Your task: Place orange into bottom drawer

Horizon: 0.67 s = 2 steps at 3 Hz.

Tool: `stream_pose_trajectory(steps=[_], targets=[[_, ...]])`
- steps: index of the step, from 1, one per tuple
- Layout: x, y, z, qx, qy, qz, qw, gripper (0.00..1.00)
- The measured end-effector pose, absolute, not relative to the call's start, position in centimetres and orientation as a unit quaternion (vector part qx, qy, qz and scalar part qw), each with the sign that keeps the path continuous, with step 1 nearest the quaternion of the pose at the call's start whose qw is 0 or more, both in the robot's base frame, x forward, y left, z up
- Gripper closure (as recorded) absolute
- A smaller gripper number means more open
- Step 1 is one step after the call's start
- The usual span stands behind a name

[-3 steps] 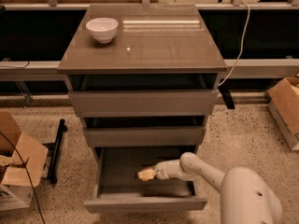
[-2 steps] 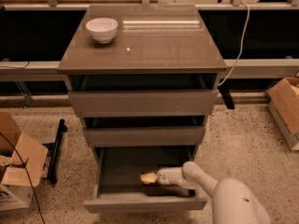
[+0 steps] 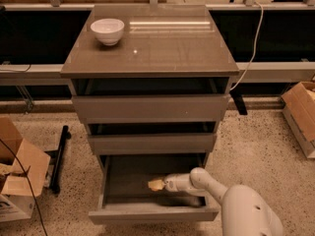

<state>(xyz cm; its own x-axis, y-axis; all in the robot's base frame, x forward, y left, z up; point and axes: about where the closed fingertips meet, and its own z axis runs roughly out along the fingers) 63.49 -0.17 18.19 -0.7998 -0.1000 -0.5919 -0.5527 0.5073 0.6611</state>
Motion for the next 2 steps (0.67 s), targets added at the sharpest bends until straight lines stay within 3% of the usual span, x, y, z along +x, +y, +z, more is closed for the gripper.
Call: stream_pose_trajectory(steps=[2], targets=[[62.9, 2.6, 17.4, -0.222, 0.838, 0.446, 0.223, 0.50]])
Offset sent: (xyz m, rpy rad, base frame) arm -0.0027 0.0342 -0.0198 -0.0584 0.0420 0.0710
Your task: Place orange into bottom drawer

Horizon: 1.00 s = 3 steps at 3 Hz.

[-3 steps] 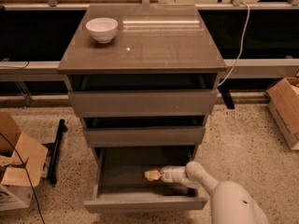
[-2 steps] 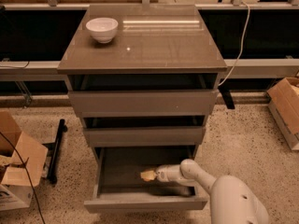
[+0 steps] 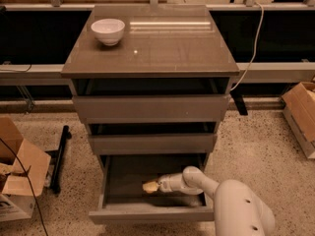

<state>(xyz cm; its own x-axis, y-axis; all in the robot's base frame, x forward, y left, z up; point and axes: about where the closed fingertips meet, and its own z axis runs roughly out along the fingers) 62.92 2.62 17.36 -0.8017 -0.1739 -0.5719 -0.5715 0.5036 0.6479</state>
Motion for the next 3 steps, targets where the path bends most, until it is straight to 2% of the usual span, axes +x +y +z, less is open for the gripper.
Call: stream_pose_trajectory(steps=[2, 3], targets=[[63.09, 3.25, 15.73, -0.220, 0.847, 0.436, 0.211, 0.04], [63.01, 3.36, 15.72, -0.221, 0.846, 0.437, 0.210, 0.00]])
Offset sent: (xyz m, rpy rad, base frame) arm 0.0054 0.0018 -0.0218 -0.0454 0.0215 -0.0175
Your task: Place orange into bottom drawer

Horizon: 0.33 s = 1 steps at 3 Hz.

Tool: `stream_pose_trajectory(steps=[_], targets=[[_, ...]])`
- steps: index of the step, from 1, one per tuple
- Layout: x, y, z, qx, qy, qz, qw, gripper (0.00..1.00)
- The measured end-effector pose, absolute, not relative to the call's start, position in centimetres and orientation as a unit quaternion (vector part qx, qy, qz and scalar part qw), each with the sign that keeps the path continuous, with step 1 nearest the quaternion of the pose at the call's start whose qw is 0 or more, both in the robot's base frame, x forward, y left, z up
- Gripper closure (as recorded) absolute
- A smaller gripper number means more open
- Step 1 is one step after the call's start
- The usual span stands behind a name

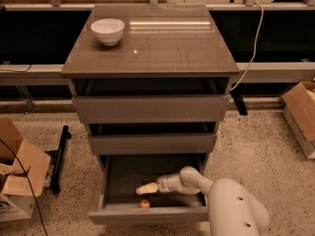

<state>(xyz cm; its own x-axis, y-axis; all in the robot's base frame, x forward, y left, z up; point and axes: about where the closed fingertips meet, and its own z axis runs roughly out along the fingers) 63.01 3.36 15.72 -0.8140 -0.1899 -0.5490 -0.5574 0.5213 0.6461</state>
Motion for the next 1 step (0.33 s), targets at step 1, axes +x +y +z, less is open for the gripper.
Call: stream_pose_trajectory(steps=[1], targets=[[63.01, 3.36, 15.72, -0.221, 0.846, 0.437, 0.210, 0.00]])
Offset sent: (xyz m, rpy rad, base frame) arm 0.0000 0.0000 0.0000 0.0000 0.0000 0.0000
